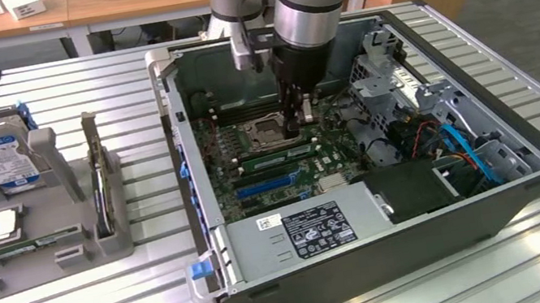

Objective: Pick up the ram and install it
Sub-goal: 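Press down the ram until it locks into place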

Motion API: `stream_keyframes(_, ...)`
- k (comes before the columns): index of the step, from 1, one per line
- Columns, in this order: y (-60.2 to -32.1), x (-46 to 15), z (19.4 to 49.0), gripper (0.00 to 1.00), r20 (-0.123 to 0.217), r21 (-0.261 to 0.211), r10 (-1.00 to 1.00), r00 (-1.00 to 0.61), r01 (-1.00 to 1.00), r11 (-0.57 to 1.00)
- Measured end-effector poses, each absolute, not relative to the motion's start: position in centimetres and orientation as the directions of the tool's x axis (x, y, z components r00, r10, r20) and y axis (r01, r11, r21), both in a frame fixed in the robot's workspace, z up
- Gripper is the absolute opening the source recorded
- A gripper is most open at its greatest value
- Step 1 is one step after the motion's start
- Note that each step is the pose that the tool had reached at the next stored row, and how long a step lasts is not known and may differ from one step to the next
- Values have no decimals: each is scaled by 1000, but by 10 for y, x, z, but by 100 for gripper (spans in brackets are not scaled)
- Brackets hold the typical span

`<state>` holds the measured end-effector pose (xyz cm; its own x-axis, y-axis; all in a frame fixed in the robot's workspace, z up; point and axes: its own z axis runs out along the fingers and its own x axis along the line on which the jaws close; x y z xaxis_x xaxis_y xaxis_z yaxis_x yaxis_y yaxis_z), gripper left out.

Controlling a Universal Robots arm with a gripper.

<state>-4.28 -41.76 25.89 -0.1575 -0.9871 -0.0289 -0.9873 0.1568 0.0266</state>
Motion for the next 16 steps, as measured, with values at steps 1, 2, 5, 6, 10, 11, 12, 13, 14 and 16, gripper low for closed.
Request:
stream_keyframes(1,-418,-43,259,10,-29,27,-985,-171,-985,170)
stream_keyframes(2,-418,-43,259,10,-29,27,-982,-184,-983,183)
stream_keyframes(5,-418,-43,259,10,-29,27,-974,-225,-974,225)
stream_keyframes(6,-418,-43,259,10,-29,27,-971,-239,-971,239)
stream_keyframes(10,-418,-43,259,10,-29,27,-955,-294,-956,294)
stream_keyframes(11,-418,-43,259,10,-29,27,-951,-308,-951,307)
stream_keyframes(12,-418,-43,259,10,-29,27,-946,-322,-947,321)
stream_keyframes(13,-418,-43,258,10,-29,27,-942,-335,-942,335)
stream_keyframes(14,-418,-43,258,10,-29,27,-937,-349,-937,348)
stream_keyframes(16,-418,-43,258,10,-29,27,-926,-376,-927,375)
